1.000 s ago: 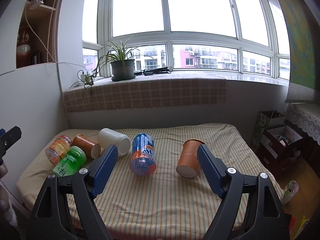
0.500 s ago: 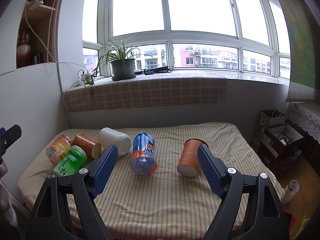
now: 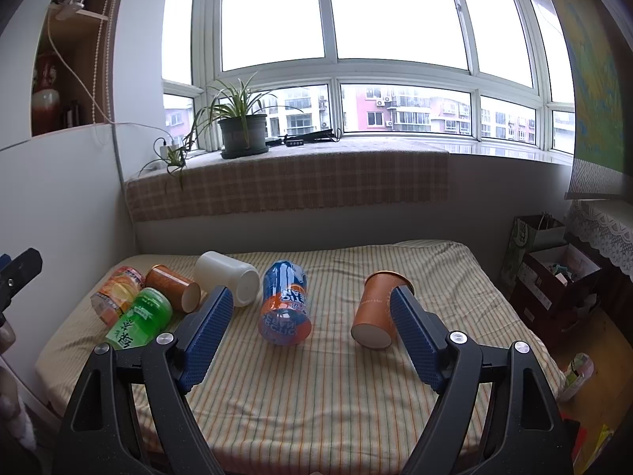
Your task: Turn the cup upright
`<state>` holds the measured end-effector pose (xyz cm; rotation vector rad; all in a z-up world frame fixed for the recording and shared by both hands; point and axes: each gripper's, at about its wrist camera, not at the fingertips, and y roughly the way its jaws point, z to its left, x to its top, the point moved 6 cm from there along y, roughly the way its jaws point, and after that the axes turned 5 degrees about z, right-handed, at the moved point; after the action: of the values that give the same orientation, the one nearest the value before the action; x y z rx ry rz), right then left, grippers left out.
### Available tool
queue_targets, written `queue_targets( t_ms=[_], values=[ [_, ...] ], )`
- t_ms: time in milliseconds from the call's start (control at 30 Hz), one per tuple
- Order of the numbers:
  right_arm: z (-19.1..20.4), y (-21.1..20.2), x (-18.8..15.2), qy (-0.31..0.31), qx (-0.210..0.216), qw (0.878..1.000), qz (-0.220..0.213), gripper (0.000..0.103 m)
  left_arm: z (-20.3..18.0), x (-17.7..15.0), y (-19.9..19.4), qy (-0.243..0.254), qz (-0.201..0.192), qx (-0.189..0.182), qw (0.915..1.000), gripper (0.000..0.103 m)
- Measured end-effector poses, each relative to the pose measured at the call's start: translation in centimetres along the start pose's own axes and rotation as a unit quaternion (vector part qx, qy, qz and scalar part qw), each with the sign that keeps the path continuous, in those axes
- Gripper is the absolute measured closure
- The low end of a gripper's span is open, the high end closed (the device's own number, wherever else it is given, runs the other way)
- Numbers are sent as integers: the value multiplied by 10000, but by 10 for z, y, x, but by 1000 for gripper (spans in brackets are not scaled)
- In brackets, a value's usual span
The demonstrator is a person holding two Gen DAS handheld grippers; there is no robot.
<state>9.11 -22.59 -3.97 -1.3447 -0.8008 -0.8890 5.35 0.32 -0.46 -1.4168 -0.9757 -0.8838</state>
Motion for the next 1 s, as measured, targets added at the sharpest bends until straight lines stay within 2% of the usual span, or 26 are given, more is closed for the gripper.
queue_targets(
  t_ms=[1000],
  values=[
    [1,4,-1,30,11,10000,69,22,0,-3,2,5,28,4,10000,0]
  ],
)
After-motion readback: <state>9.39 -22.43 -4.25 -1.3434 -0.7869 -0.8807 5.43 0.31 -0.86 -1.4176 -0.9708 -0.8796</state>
